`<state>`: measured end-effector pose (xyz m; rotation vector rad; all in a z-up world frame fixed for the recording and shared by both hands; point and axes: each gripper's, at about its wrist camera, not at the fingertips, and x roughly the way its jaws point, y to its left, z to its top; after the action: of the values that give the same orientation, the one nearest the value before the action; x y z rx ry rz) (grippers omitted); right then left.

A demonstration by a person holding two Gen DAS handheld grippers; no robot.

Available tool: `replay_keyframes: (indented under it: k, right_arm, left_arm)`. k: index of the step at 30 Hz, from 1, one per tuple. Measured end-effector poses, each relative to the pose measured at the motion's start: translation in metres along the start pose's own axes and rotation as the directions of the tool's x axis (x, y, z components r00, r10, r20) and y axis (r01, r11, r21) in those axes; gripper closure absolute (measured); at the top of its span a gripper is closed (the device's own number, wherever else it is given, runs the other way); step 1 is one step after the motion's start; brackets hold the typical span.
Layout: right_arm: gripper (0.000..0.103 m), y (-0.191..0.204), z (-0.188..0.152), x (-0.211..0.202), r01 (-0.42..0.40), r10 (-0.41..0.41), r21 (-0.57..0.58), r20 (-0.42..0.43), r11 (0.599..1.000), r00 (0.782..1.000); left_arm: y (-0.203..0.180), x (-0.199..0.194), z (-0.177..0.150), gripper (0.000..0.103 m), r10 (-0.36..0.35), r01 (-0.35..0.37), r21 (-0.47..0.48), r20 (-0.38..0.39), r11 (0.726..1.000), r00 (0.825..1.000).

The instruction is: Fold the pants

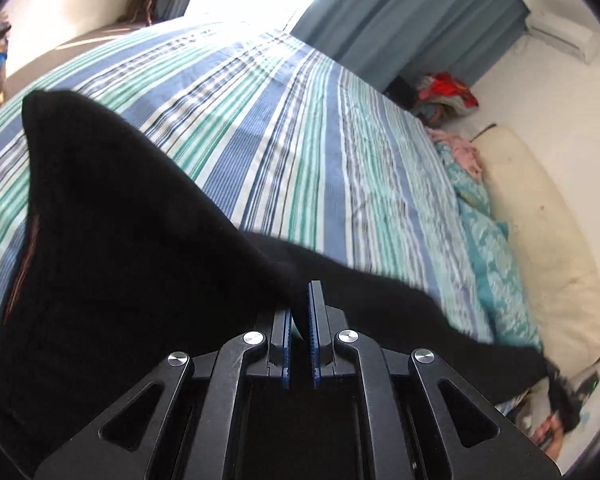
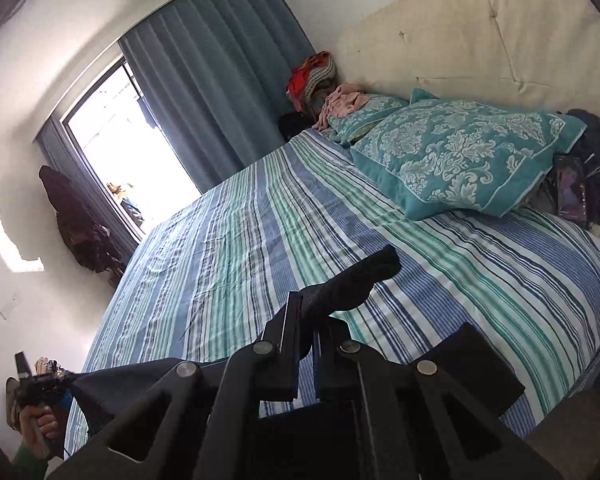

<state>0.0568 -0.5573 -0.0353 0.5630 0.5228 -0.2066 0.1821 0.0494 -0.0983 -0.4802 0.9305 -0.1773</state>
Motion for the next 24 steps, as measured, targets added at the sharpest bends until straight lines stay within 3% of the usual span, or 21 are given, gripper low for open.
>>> replay_keyframes:
  k: [3,6,8,10,13,17,22,24]
  right_arm:
    - [0.098,-0.042,-0.011,0.023,0.074,-0.071,0.021,-0.096,0.997,0.993]
    - [0.098,-0.092,-0.043,0.054,0.17,-0.149,0.063,-0.246,0.983,0.958]
    - [0.098,-0.112,-0.061,0.065,0.225,-0.197,0.058,-0.312,0.973,0.929]
    - [0.098,-0.123,-0.069,0.067,0.257,-0.231,0.039,-0.33,0.966,0.915]
    - [0.098,-0.13,-0.07,0.063,0.258,-0.234,0.031,-0.329,0.966,0.915]
    - [0.098,-0.125,-0.065,0.059,0.271,-0.273,-0.05,-0.306,0.961,0.912]
    - [0.098,-0.134,-0.077,0.078,0.316,-0.335,-0.113,-0.367,0.942,0.868]
    - [0.098,-0.132,-0.079,0.07,0.32,-0.333,-0.096,-0.343,0.942,0.878]
  left_arm:
    - [0.015,0.019,-0.082,0.097,0.106,-0.098,0.059,-0.152,0.993,0.983]
    - [0.026,0.049,-0.118,0.098,0.093,-0.088,0.032,-0.286,0.996,0.954]
    - [0.019,0.049,-0.122,0.098,0.113,-0.098,0.069,-0.283,0.993,0.953]
    - [0.014,0.041,-0.121,0.098,0.114,-0.094,0.087,-0.277,0.992,0.954]
    - [0.01,0.037,-0.121,0.098,0.118,-0.091,0.107,-0.278,0.99,0.953]
    - [0.004,0.044,-0.128,0.098,0.153,-0.108,0.16,-0.306,0.981,0.94]
    - [0.004,0.043,-0.13,0.098,0.173,-0.116,0.186,-0.324,0.976,0.93]
    - [0.004,0.038,-0.13,0.098,0.171,-0.113,0.194,-0.316,0.974,0.933]
